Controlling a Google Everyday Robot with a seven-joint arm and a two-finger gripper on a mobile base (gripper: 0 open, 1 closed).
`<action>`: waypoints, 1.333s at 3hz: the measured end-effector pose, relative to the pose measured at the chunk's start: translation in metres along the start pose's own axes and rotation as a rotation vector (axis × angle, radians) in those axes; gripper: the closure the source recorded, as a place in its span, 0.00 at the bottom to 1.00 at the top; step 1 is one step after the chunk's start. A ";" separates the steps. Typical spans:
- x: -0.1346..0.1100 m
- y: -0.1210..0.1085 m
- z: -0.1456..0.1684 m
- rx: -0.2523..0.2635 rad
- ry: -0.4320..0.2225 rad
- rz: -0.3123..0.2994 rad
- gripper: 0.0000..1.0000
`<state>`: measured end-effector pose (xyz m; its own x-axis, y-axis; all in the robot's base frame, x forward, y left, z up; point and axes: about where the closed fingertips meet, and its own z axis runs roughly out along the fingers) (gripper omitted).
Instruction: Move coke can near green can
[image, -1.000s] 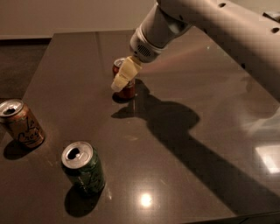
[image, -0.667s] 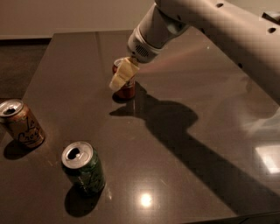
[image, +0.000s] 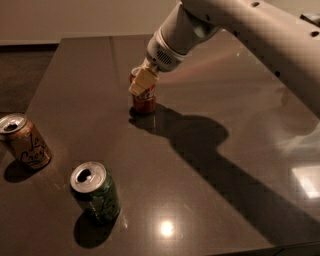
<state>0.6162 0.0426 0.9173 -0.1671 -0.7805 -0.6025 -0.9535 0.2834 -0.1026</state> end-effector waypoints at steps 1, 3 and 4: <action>0.004 0.011 -0.019 -0.019 -0.020 -0.023 0.84; 0.005 0.061 -0.067 -0.082 -0.081 -0.133 1.00; 0.004 0.098 -0.079 -0.120 -0.092 -0.224 1.00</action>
Offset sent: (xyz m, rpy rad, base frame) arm -0.0766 -0.0420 0.0550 0.0737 -0.0466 0.1460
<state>0.5027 0.0230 0.9670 0.0699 -0.7607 -0.6454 -0.9879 0.0370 -0.1506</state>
